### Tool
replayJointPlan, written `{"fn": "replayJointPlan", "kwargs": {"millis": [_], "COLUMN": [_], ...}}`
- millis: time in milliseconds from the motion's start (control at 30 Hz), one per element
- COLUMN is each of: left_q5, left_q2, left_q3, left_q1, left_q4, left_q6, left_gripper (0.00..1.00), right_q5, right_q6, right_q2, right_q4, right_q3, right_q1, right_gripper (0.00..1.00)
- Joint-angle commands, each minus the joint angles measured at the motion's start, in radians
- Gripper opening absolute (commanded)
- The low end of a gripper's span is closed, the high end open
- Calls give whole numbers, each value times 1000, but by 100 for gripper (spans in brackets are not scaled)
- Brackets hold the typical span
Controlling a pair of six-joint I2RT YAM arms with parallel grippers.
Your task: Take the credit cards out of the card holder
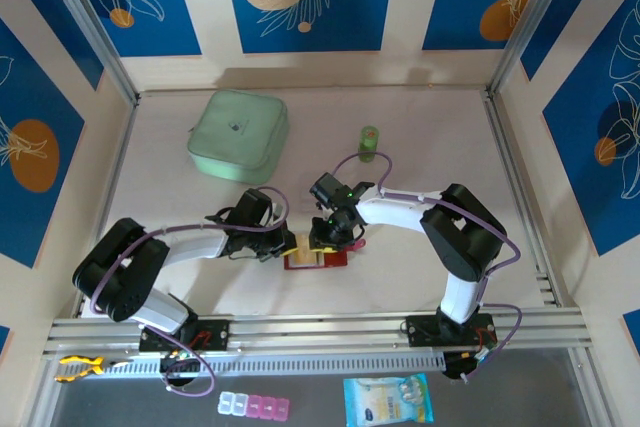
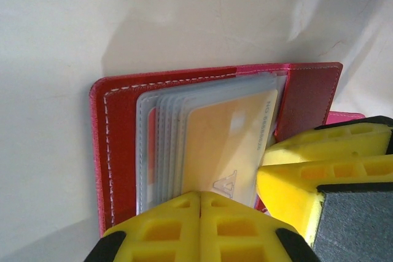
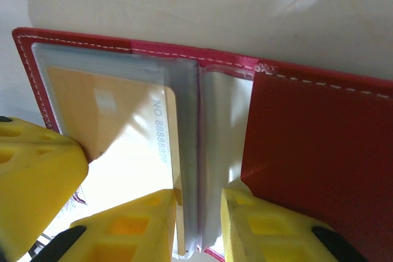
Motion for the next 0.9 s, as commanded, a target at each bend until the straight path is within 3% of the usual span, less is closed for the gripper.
{"fn": "replayJointPlan", "kwargs": {"millis": [0, 133, 400, 867], "left_q5": [-34, -65, -34, -56], "left_q2": [-36, -53, -14, -13], "left_q3": [24, 30, 6, -1], "left_q1": [-9, -10, -11, -11], "left_q4": [-81, -137, -67, -101], "left_q6": [24, 49, 24, 24], "left_gripper": [1, 3, 3, 1], "right_q5": [-1, -22, -43, -93], "right_q6": [2, 8, 20, 26], "right_q2": [-15, -24, -43, -52], "right_q4": [-12, 9, 34, 100], "right_q3": [2, -7, -25, -55], "right_q1": [-6, -10, -15, -20], "right_gripper": [27, 27, 27, 24]}}
